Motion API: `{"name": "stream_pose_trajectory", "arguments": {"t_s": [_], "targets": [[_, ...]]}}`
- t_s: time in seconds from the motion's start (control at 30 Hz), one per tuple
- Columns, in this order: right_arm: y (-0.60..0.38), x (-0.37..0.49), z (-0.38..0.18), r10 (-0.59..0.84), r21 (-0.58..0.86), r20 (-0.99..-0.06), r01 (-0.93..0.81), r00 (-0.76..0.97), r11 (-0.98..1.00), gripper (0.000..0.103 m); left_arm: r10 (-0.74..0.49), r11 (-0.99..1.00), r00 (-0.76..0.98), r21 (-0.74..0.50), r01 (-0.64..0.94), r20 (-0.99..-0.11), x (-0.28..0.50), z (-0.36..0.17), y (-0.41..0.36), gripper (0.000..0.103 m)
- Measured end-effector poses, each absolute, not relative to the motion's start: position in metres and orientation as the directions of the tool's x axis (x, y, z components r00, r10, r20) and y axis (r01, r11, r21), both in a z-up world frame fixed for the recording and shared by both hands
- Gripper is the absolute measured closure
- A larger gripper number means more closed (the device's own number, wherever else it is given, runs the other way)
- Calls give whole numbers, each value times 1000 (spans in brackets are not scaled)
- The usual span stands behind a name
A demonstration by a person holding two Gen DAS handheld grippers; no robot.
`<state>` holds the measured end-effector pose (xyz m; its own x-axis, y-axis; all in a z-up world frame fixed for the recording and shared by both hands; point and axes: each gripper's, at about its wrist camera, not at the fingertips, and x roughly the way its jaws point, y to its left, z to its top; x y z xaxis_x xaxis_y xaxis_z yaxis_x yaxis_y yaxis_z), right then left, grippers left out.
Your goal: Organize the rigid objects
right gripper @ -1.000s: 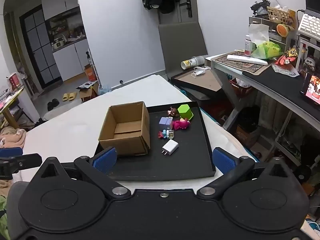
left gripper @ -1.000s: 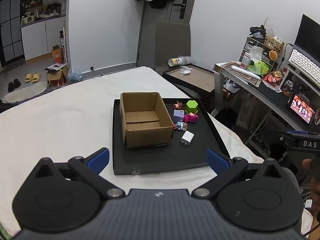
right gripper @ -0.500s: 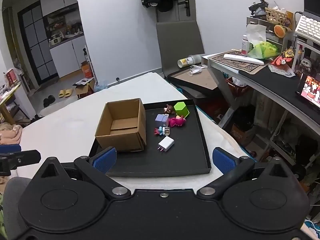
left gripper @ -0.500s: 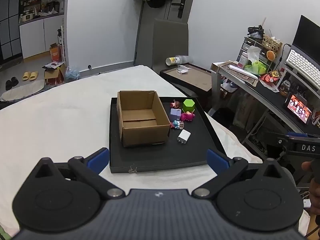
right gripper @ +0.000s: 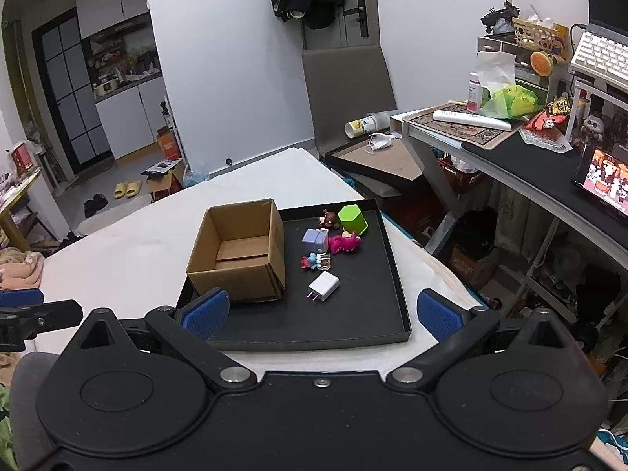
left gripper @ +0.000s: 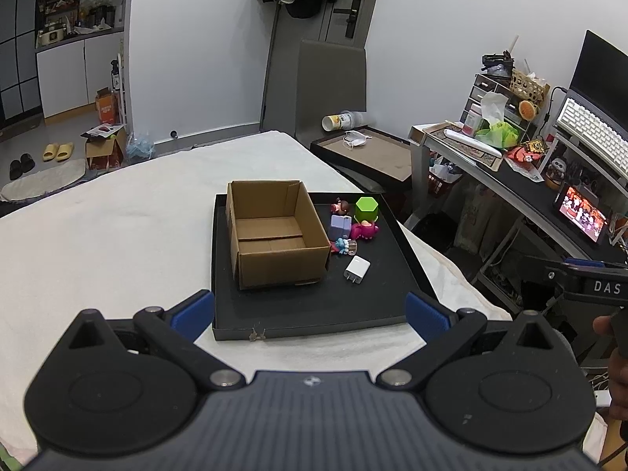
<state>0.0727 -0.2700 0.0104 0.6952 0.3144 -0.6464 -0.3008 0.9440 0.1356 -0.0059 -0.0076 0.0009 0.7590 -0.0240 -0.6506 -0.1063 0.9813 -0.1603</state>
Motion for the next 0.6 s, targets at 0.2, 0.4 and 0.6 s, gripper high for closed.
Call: {"name": "stream_pose_trajectory", "arguments": {"t_s": [0.2, 0.4, 0.6], "targets": [[-273, 74, 12, 296, 121, -642, -288, 707, 950, 0, -20, 982, 763, -158, -107, -647, -7, 5, -8, 0], [-274, 73, 14, 290, 105, -641, -292, 711, 951, 0, -22, 983, 764, -153, -100, -645, -7, 7, -11, 0], [-273, 71, 14, 293, 110, -644, -293, 707, 950, 0, -18, 982, 761, -156, -110, -649, -7, 7, -10, 0]]}}
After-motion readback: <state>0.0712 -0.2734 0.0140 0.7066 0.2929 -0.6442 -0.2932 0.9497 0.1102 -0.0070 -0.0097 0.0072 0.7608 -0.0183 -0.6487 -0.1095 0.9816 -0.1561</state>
